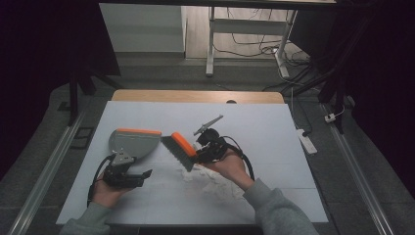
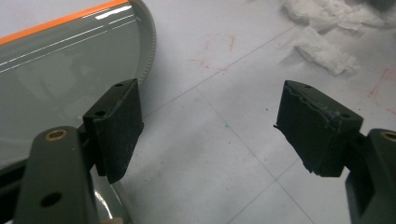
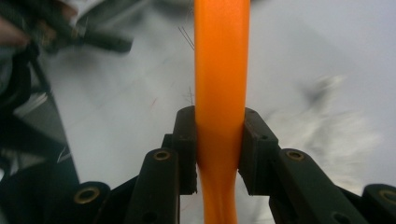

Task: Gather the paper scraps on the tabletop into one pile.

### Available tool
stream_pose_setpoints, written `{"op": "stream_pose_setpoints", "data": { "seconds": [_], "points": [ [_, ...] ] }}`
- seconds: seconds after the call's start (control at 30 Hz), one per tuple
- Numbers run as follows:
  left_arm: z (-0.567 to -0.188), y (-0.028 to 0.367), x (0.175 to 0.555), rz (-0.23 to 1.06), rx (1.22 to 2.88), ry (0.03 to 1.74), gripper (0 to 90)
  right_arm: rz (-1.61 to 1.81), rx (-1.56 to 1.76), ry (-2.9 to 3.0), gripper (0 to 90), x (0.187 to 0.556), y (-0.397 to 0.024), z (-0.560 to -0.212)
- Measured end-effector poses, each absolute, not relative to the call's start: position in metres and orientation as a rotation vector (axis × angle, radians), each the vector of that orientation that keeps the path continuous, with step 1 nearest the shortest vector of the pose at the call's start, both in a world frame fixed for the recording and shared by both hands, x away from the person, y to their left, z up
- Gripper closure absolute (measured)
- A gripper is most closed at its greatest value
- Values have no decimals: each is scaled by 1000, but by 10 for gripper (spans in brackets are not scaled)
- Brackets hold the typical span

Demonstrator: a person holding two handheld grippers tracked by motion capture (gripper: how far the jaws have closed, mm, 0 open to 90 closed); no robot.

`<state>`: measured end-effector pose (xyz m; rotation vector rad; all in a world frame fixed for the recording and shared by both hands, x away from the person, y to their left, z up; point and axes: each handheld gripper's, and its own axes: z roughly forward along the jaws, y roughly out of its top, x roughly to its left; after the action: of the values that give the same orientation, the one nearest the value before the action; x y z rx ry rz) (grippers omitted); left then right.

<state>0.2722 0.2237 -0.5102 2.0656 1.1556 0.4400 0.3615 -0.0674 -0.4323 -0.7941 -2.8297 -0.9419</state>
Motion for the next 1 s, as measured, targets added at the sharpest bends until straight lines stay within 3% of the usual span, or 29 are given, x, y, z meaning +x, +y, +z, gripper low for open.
{"op": "stream_pose_setpoints", "data": {
  "seconds": [0.23,0.47,0.67,0.87,1.0],
  "points": [
    [-511,222,272,434,2076,1147,233,-792,-726,-2838,711,352,-48,-467],
    [-511,222,271,427,2074,1145,234,-750,-867,-2903,711,371,-68,-466],
    [-512,221,272,418,2081,1147,233,-879,-925,-2919,712,375,-97,-445],
    [-512,222,272,416,2079,1148,233,-1027,-800,-2918,711,353,-129,-403],
    [-512,220,273,417,2085,1144,233,-955,-739,-2969,712,340,-145,-394]
  ]
}}
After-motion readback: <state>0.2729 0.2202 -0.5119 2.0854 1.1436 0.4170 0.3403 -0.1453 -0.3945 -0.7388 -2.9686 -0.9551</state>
